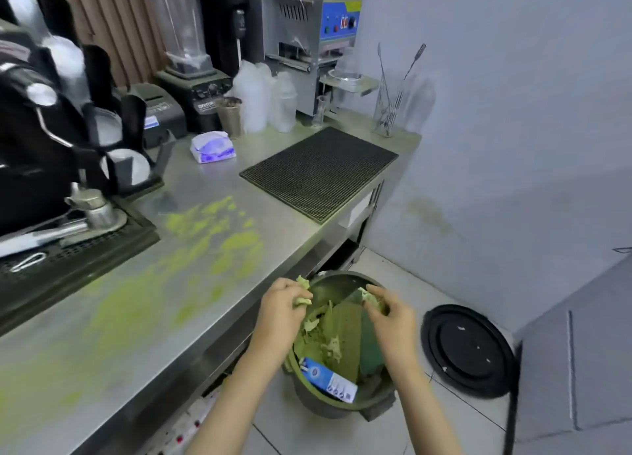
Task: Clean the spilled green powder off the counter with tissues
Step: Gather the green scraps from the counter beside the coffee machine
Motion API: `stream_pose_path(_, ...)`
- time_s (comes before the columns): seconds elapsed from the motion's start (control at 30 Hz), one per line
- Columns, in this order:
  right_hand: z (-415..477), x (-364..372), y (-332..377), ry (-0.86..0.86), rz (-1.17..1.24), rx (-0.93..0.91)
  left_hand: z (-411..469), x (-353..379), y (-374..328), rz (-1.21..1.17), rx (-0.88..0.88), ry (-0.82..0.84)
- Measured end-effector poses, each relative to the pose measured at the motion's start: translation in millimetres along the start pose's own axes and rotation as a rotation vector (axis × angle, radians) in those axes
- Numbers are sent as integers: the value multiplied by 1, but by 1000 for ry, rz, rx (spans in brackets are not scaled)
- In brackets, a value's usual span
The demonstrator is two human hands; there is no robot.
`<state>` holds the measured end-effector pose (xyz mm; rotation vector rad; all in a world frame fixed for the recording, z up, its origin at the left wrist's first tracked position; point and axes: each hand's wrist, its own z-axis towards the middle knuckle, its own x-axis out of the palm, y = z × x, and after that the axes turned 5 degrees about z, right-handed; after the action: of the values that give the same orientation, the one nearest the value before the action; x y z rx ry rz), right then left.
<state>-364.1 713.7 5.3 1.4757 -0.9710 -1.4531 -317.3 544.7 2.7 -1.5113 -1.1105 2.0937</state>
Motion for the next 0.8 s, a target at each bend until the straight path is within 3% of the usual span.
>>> stream_pose_path(0.23, 66, -11, -43, 163, -119, 37, 34, 84, -13, 64, -124, 104)
stream_pose_path(0.47, 114, 4, -70, 476, -346, 6, 73, 126, -20, 125, -173, 262)
stream_pose_path(0.8, 139, -1, -78, 475, -312, 54, 83, 136, -7, 103, -239, 235)
